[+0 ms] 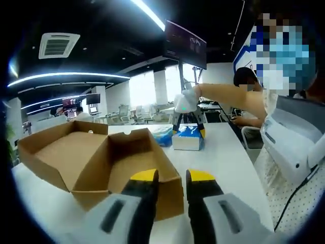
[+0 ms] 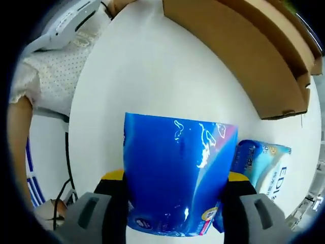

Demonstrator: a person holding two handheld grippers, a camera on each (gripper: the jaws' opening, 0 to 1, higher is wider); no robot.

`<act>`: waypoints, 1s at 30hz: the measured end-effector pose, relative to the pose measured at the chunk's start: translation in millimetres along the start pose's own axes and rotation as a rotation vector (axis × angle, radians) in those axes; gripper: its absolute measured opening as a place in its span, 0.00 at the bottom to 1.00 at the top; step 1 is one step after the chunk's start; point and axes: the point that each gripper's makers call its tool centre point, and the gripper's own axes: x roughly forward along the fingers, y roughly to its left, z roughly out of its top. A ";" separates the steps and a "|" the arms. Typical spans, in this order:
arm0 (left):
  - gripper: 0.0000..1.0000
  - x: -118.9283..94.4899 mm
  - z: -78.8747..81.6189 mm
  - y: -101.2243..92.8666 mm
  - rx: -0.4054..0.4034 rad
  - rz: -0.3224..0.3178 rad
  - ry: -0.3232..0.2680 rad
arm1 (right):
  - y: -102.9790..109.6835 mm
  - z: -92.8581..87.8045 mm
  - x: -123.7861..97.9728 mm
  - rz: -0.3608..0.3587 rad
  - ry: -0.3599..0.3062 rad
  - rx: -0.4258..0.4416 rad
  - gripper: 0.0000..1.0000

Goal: Operate the shoe box by opening the lid, removing the specified soft item, and placing it in the target area until the item is outside and the box remains undamaged.

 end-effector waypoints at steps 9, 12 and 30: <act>0.22 -1.1 0.0 1.3 -0.001 -0.001 -0.001 | -4.6 -6.5 -4.8 -0.056 0.026 0.061 0.77; 0.22 -0.9 -0.1 1.1 0.002 0.000 0.000 | -7.3 -7.3 -11.0 -0.090 0.017 0.066 0.76; 0.22 -0.4 0.0 0.7 0.008 0.001 -0.001 | 12.1 6.7 -50.3 -0.454 -0.185 0.072 0.50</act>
